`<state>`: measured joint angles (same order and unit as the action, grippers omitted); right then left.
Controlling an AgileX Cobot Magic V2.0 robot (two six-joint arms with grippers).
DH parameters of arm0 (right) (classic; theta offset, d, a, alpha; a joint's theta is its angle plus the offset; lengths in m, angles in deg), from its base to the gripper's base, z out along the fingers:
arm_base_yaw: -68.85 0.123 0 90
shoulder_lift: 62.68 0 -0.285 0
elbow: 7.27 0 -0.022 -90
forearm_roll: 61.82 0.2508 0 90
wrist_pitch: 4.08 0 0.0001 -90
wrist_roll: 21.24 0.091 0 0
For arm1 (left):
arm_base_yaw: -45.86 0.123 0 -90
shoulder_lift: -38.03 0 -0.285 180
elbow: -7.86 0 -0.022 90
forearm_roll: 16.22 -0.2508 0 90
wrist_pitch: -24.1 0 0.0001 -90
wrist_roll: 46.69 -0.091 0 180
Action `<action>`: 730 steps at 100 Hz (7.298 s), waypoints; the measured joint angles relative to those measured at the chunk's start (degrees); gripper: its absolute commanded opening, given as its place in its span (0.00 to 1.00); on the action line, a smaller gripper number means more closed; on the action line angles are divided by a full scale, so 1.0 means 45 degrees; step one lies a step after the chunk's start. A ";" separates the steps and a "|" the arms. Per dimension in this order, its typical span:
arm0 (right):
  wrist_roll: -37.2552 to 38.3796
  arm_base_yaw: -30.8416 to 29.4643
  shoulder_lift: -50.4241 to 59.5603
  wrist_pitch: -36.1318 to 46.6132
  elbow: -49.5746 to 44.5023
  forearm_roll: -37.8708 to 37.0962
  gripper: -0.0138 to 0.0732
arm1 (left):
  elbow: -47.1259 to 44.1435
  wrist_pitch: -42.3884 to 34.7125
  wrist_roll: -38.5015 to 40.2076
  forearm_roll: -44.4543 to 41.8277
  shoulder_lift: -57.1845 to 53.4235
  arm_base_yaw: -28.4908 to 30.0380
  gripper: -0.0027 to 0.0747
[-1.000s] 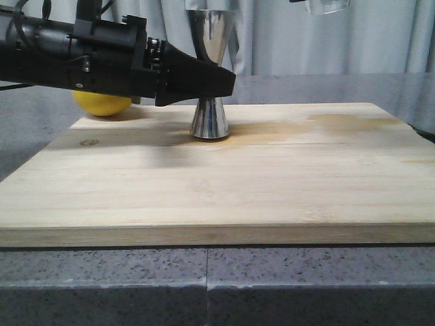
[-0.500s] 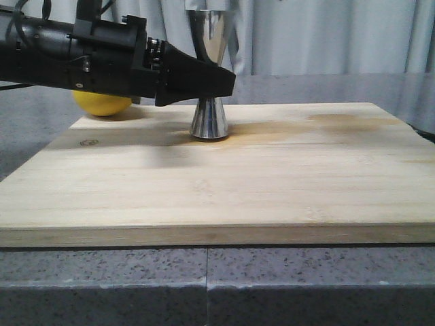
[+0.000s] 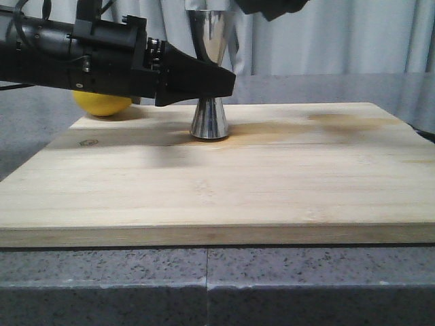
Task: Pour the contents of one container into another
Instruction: 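Carry the beaker with the right gripper above the jigger's upper cup, then tilt the beaker with the right gripper, pouring water into the jigger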
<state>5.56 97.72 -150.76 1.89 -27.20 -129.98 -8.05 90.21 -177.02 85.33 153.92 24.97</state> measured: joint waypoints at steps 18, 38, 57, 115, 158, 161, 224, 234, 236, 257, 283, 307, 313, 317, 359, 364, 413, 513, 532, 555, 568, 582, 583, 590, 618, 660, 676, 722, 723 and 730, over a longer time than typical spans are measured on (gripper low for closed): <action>0.0000 0.0000 -0.0027 0.0003 0.0000 -0.0741 0.48 | 0.0000 0.0000 0.0000 0.0000 0.0000 0.0000 0.01; 0.0026 0.0000 -0.0051 0.0276 0.0000 -0.1014 0.48 | 0.0000 0.0000 0.0000 0.0000 0.0000 0.0000 0.01; 0.0026 0.0000 -0.0295 0.0355 0.0000 -0.1195 0.48 | 0.0000 0.0000 0.0000 0.0000 0.0000 0.0000 0.01; 0.0026 0.0029 -0.0525 0.0514 0.0022 -0.2528 0.48 | 0.0000 0.0000 0.0000 0.0000 0.0000 0.0000 0.01; 0.0026 0.0029 -0.0811 0.0542 0.0400 -0.3853 0.48 | 0.0000 0.0000 0.0000 0.0000 0.0000 0.0000 0.01; 0.0026 0.0029 -0.0811 0.0542 0.0400 -0.3960 0.48 | 0.0000 0.0000 0.0000 0.0000 0.0000 0.0000 0.01; 0.0026 0.0029 -0.0811 0.0468 0.0400 -0.5353 0.48 | 0.0000 -0.0023 0.0000 -0.0076 0.0000 0.0000 0.01; 0.0026 0.0029 -0.0811 0.0449 0.0400 -0.5482 0.48 | 0.0000 -0.0046 0.0000 -0.0097 0.0000 0.0000 0.01; 0.0026 0.0029 -0.0811 0.0449 0.0407 -0.5547 0.48 | 0.0000 -0.0046 0.0000 -0.0097 0.0000 0.0000 0.01; 0.0026 0.0029 -0.0811 0.0441 0.0509 -0.5865 0.48 | 0.0000 -0.0046 0.0000 -0.0097 0.0000 0.0000 0.01; 0.0026 0.0029 -0.0819 0.0441 0.0791 -0.6033 0.48 | 0.0000 -0.0046 0.0000 -0.0097 0.0000 0.0000 0.01; 0.0026 0.0029 -0.0819 0.0441 0.0791 -0.6450 0.48 | 0.0000 -0.0046 0.0000 -0.0097 0.0000 0.0000 0.01; 0.0026 0.0029 -0.0819 0.0441 0.0791 -0.6517 0.48 | 0.0000 -0.0046 0.0000 -0.0097 0.0000 0.0000 0.01; 0.0026 0.0029 -0.0819 0.0441 0.0791 -0.6557 0.48 | 0.0000 -0.0046 0.0000 -0.0097 0.0000 0.0000 0.01; 0.0026 0.0029 -0.0819 0.0441 0.0791 -0.6923 0.48 | 0.0000 -0.0046 0.0000 -0.0097 0.0000 0.0000 0.01; 0.0026 0.0029 -0.0819 0.0441 0.0791 -0.6977 0.48 | 0.0000 -0.0046 0.0000 -0.0097 0.0000 0.0000 0.01; 0.0026 0.0029 -0.0819 0.0487 0.0791 -0.7383 0.48 | 0.0000 -0.0046 0.0000 -0.0097 0.0000 0.0000 0.01; 0.0026 0.0029 -0.0819 0.0414 0.1052 -0.7576 0.48 | 0.0000 -0.0046 0.0000 -0.0097 0.0000 0.0000 0.01; 0.0026 0.0029 -0.0819 0.0414 0.1052 -0.7576 0.48 | 0.0129 -0.0046 0.0000 -0.0097 0.0000 0.0000 0.01; 0.0026 0.0029 -0.0819 0.0414 0.1052 -0.7576 0.48 | 0.0136 -0.0046 0.0000 -0.0097 0.0000 0.0000 0.01; 0.0026 0.0029 -0.0819 0.0414 0.1052 -0.7662 0.48 | 0.0155 -0.0046 0.0000 -0.0097 0.0000 0.0000 0.01; 0.0026 0.0029 -0.0819 0.0414 0.1052 -0.7850 0.48 | 0.0185 -0.0046 0.0000 -0.0097 0.0000 0.0000 0.01; 0.0026 0.0029 -0.0819 0.0414 0.1052 -0.7893 0.48 | 0.0185 -0.0046 0.0000 -0.0097 0.0000 0.0000 0.01; 0.0026 0.0029 -0.0819 0.0414 0.1052 -0.8035 0.48 | 0.0194 -0.0046 0.0000 -0.0097 0.0000 0.0000 0.01; 0.0026 0.0029 -0.0819 0.0414 0.1052 -0.8111 0.48 | 0.0214 -0.0046 0.0000 -0.0097 0.0000 0.0000 0.01; 0.0026 0.0029 -0.0819 0.0457 0.1052 -0.8111 0.48 | 0.0214 -0.0046 0.0000 -0.0097 0.0000 0.0000 0.01; 0.0026 0.0029 -0.0819 0.0487 0.1052 -0.8111 0.48 | 0.0222 -0.0046 0.0000 -0.0097 0.0000 0.0000 0.01; 0.0026 0.0029 -0.0819 0.0514 0.1052 -0.8195 0.48 | 0.0222 -0.0046 0.0000 -0.0097 0.0000 0.0000 0.01; 0.0026 0.0029 -0.0819 0.0514 0.1052 -0.8195 0.48 | 0.0222 -0.0046 0.0000 -0.0097 0.0000 0.0000 0.01; 0.0026 0.0029 -0.0819 0.0514 0.1052 -0.8195 0.48 | 0.0222 -0.0046 0.0000 -0.0097 0.0000 0.0000 0.01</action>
<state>5.67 97.84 -154.44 4.20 -22.46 -166.86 -7.05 90.00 -177.02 84.89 153.92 24.97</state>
